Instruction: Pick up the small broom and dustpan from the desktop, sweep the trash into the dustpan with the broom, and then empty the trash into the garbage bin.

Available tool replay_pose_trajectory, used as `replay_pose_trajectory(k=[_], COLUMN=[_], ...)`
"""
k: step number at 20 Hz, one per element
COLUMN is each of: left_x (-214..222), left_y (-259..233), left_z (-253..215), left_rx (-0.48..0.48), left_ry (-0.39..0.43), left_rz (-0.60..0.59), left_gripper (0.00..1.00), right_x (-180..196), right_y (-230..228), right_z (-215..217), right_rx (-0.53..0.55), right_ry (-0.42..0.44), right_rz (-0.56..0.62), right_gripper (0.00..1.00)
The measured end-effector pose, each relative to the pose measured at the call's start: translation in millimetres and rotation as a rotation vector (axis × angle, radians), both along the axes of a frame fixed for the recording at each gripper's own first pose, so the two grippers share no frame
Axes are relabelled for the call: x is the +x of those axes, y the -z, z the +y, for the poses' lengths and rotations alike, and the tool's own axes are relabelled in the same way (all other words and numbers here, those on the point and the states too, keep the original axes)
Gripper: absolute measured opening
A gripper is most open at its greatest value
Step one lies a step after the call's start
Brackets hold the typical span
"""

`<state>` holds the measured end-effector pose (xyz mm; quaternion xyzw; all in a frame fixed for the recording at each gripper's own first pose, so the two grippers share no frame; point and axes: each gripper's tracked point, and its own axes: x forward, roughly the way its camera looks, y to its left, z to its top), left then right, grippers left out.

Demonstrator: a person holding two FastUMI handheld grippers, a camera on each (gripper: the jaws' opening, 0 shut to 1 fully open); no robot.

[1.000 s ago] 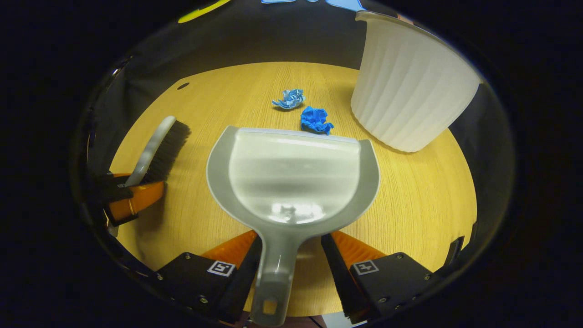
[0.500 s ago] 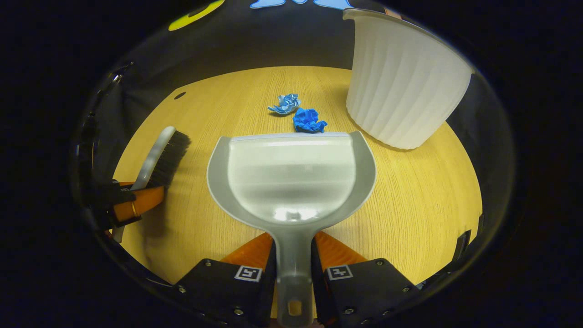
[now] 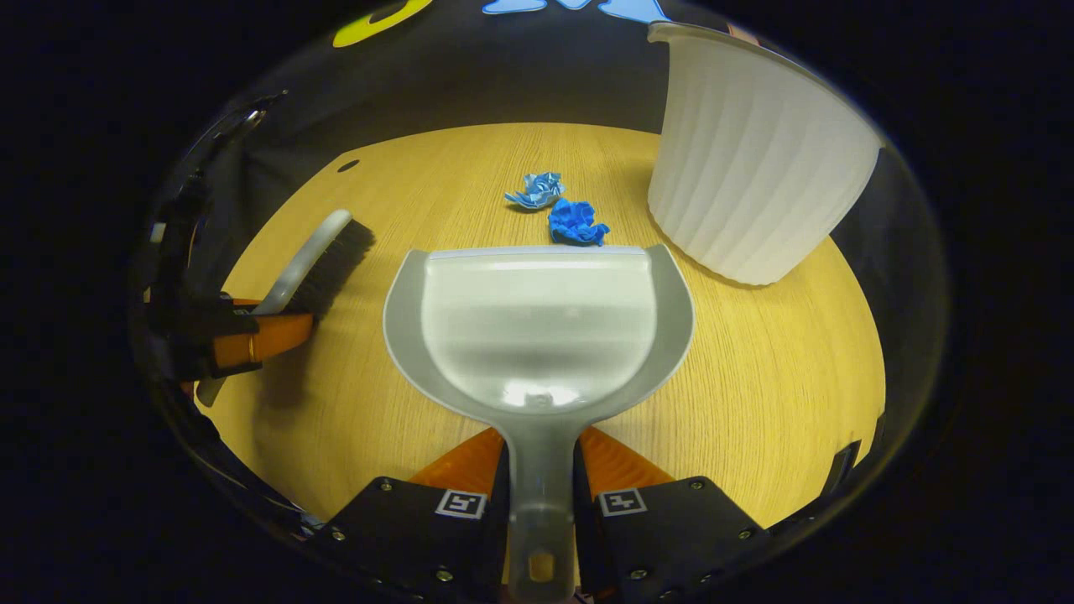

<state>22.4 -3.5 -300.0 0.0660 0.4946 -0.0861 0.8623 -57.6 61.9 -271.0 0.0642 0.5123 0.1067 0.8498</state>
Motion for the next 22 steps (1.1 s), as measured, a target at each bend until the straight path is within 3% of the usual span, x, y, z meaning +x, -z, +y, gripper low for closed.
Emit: replay_pose_trajectory(k=[1, 2, 3, 4, 8, 11, 13, 18, 19, 22], left_x=[5.3, 12.2, 18.1, 23.0, 43.0, 58.5, 68.3, 96.6, 104.5, 119.9], left_y=[1.1, 3.0, 3.4, 2.7, -1.0, -2.2, -2.3, -2.0, -1.8, -1.0], left_z=[-3.9, -8.6, -11.9, -13.2, -24.5, -39.8, -53.5, -82.8, -89.7, -103.2], left_rx=[-0.005, -0.017, -0.021, -0.018, 0.003, 0.010, 0.001, -0.008, -0.005, 0.006], left_ry=[0.001, 0.003, 0.008, 0.018, 0.074, 0.110, 0.123, 0.169, 0.185, 0.224], left_rz=[0.003, 0.011, 0.014, 0.016, 0.013, 0.003, 0.001, -0.005, -0.006, -0.010], left_gripper=[0.41, 0.36, 0.39, 0.36, 0.41, 0.41, 0.36, 0.38, 0.38, 0.38], right_x=[-1.3, -2.3, -2.5, -4.0, -0.8, 0.4, 1.0, -0.1, -0.2, 0.3], right_y=[1.5, 2.3, 2.3, 3.4, 7.1, 8.2, 8.0, 8.2, 8.4, 7.8], right_z=[-2.3, -7.6, -12.3, -16.2, -34.3, -43.4, -47.5, -57.4, -58.9, -61.6], right_rx=[0.002, 0.002, 0.001, 0.003, -0.003, 0.003, 0.009, 0.018, 0.022, 0.023], right_ry=[-0.010, -0.030, -0.046, -0.059, -0.084, -0.102, -0.119, -0.176, -0.185, -0.200], right_rz=[0.000, -0.004, -0.007, -0.007, -0.003, 0.000, 0.001, -0.003, 0.000, 0.002], right_gripper=[0.39, 0.30, 0.34, 0.34, 0.34, 0.30, 0.34, 0.34, 0.30, 0.34])
